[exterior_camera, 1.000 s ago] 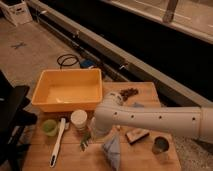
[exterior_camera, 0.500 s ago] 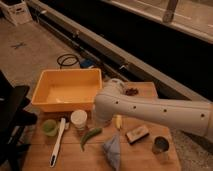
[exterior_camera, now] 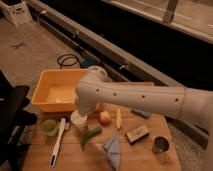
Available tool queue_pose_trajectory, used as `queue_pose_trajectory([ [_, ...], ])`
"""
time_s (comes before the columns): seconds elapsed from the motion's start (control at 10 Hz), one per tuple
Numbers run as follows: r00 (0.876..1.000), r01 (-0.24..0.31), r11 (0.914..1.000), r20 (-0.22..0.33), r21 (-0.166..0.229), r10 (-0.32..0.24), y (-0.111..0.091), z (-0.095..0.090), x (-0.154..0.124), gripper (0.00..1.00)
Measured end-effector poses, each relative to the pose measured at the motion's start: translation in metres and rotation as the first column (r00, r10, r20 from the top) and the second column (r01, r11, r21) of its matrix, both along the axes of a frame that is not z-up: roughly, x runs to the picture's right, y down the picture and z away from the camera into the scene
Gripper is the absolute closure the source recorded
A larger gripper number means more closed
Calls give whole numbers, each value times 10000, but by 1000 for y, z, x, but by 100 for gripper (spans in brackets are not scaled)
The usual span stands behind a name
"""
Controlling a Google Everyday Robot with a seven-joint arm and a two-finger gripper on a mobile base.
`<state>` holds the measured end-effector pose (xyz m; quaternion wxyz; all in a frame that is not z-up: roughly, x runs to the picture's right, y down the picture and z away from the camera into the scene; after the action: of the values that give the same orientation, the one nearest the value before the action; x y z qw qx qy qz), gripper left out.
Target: Place fork in plastic cup
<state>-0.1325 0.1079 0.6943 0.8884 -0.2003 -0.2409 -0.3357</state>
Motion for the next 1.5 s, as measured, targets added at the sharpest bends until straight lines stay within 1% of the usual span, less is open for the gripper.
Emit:
queue_pose_trajectory([
  [0.1, 9990, 301, 9995, 342, 79, -303, -5, -1, -17, 100],
  [0.2, 9978, 465, 9989, 463, 102, -469, -7, -2, -23, 100],
  [0.9, 9977, 481, 9988, 473, 107, -485, -6, -2, -24, 100],
  [1.0, 9971, 557, 9979, 496, 325, -573, -9, -1, -27, 100],
  [1.1, 9958, 684, 9962, 579, 547, -715, -12, 1, -36, 100],
  [1.3, 9908, 962, 9908, 856, 946, -1044, -20, 6, -65, 100],
  [1.4, 9859, 1171, 9868, 1064, 1120, -1291, -23, 10, -81, 100],
  [1.5, 9816, 1330, 9837, 1210, 1206, -1476, -24, 13, -89, 100],
])
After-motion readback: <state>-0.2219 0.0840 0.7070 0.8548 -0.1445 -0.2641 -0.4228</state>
